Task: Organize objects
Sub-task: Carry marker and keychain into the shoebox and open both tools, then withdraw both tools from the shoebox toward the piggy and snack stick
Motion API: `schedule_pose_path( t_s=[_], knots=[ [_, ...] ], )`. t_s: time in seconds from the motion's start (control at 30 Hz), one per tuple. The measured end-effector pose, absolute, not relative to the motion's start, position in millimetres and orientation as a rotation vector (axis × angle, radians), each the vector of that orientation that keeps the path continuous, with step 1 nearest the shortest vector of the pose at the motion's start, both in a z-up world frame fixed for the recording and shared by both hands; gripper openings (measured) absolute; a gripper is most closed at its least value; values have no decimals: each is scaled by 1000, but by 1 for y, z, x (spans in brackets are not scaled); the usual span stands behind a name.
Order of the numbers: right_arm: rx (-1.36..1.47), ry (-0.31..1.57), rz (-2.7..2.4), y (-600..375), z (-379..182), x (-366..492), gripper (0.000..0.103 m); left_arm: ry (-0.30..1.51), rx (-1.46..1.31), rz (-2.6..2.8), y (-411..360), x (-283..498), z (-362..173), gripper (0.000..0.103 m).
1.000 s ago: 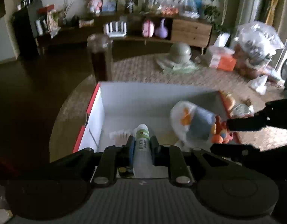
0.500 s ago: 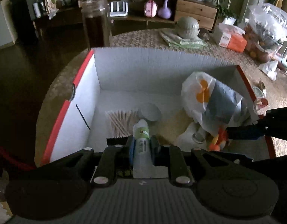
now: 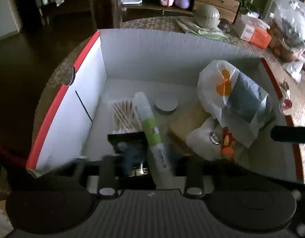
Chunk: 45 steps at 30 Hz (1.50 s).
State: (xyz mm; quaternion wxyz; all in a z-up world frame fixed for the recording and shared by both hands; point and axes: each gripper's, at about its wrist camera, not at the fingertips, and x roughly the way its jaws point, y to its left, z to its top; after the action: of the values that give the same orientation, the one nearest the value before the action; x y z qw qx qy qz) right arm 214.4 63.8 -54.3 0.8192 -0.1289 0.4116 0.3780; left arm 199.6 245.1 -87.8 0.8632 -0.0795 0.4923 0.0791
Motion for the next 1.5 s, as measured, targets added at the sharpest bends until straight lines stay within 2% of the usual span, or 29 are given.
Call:
schedule_pose_path(
  t_s=[0.03,0.07,0.3,0.93,1.13,1.2,1.23,1.5],
  knots=[
    [-263,870,815,61,-51,212,65,1022,-174,156,245,199,-86,80],
    [-257,865,818,57,-47,209,66,1009,-174,156,243,197,-84,82],
    [-198,812,840,17,-19,188,75,1002,-185,172,233,193,-74,82],
    [-131,806,641,-141,-13,204,81,866,-262,108,163,173,1,82],
    [-112,829,562,-180,-19,228,82,862,-235,34,120,194,10,90],
    [-106,834,544,-192,-21,236,82,861,-240,3,106,206,11,101],
    [-104,837,534,-198,-21,241,82,860,-238,-11,99,212,11,103],
    [-44,877,418,-241,-23,302,82,887,-189,-86,37,284,21,103]
  ],
)
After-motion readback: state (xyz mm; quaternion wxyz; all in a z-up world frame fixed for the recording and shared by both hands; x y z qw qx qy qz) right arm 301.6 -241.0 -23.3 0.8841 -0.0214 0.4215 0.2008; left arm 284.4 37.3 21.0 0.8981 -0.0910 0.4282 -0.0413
